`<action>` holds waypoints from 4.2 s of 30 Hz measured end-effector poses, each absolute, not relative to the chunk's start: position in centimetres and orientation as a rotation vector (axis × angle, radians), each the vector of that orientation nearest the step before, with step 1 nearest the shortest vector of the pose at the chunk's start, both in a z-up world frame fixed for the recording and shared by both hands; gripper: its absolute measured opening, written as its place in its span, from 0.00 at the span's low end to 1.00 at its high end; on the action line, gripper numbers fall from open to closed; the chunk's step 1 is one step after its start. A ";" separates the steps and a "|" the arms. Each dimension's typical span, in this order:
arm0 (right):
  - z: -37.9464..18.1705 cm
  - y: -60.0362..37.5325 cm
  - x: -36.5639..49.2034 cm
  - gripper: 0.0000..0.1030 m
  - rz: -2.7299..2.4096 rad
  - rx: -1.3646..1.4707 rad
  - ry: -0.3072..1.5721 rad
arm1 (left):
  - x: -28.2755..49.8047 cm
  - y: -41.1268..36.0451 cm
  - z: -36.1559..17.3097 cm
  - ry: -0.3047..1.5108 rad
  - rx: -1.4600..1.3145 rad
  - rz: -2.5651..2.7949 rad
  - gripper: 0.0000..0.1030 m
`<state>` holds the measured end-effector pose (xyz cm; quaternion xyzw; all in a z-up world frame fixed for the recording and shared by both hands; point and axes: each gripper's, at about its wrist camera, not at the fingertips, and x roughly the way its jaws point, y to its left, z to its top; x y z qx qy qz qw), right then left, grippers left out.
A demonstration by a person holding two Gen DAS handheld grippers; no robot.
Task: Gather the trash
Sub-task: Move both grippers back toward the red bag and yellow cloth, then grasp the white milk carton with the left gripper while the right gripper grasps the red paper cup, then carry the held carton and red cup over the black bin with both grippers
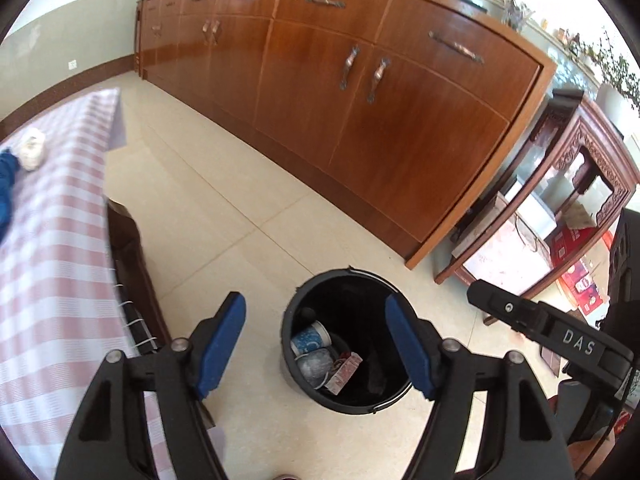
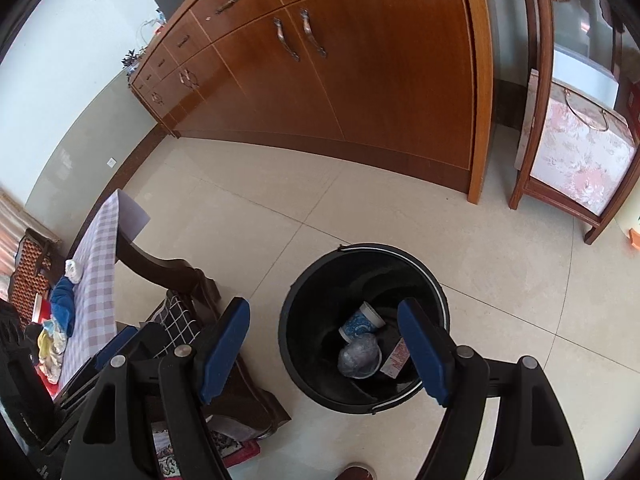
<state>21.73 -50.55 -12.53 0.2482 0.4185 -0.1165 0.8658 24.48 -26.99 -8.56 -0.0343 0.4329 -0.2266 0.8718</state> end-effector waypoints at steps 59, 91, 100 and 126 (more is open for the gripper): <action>-2.5 -3.7 26.8 0.83 0.437 0.012 0.764 | 18.3 15.5 -2.9 0.676 -0.266 0.262 0.72; -8.3 4.4 42.6 0.85 0.432 0.000 0.850 | 30.5 20.4 -11.4 0.860 -0.268 0.303 0.72; -9.7 6.7 46.7 0.86 0.424 -0.014 0.867 | 32.0 21.1 -11.6 0.825 -0.299 0.272 0.54; -5.6 6.3 45.5 0.61 0.483 0.014 0.740 | 29.5 20.5 -6.4 0.675 -0.304 0.235 0.53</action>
